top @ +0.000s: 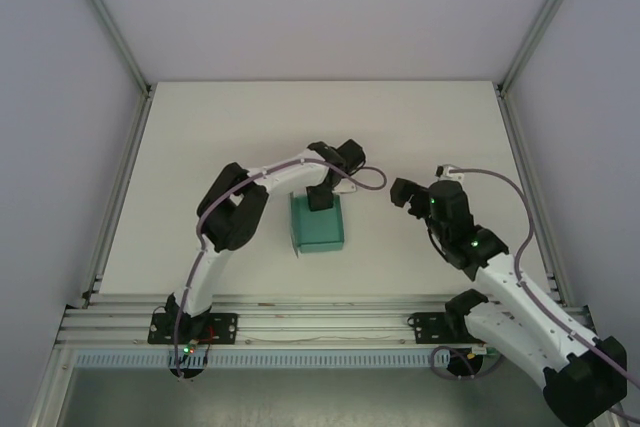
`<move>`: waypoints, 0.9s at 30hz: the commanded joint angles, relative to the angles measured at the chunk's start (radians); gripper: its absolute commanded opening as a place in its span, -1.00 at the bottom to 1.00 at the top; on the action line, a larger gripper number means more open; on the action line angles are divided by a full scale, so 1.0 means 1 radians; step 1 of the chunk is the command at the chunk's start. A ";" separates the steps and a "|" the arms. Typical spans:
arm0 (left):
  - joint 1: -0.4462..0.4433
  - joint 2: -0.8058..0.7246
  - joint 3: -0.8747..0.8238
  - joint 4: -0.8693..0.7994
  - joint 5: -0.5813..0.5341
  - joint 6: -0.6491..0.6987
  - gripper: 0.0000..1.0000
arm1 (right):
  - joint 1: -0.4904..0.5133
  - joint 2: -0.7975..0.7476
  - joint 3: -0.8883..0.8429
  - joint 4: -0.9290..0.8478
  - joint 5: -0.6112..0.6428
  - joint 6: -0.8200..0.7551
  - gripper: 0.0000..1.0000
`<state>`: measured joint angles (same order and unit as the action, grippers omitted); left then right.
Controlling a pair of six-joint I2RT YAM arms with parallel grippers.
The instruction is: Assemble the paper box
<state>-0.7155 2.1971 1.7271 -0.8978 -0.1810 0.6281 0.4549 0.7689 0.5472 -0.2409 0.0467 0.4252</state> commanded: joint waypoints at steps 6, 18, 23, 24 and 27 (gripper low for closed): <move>-0.002 -0.158 0.025 -0.016 0.122 0.021 1.00 | -0.005 -0.038 0.017 -0.034 -0.036 -0.035 1.00; 0.024 -0.513 -0.087 0.310 0.078 -0.295 1.00 | -0.005 0.103 0.109 0.003 -0.196 -0.297 1.00; 0.125 -0.707 -0.255 0.424 0.018 -0.576 1.00 | -0.004 0.350 0.249 -0.018 -0.501 -0.642 0.88; 0.167 -0.752 -0.319 0.455 0.010 -0.644 1.00 | 0.001 0.414 0.290 -0.046 -0.561 -0.736 0.85; 0.317 -0.841 -0.474 0.486 0.086 -0.822 1.00 | 0.043 0.591 0.411 -0.136 -0.631 -0.996 0.84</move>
<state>-0.5079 1.3895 1.3712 -0.4625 -0.1116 0.0624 0.4648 1.2594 0.8795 -0.2844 -0.4129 -0.2310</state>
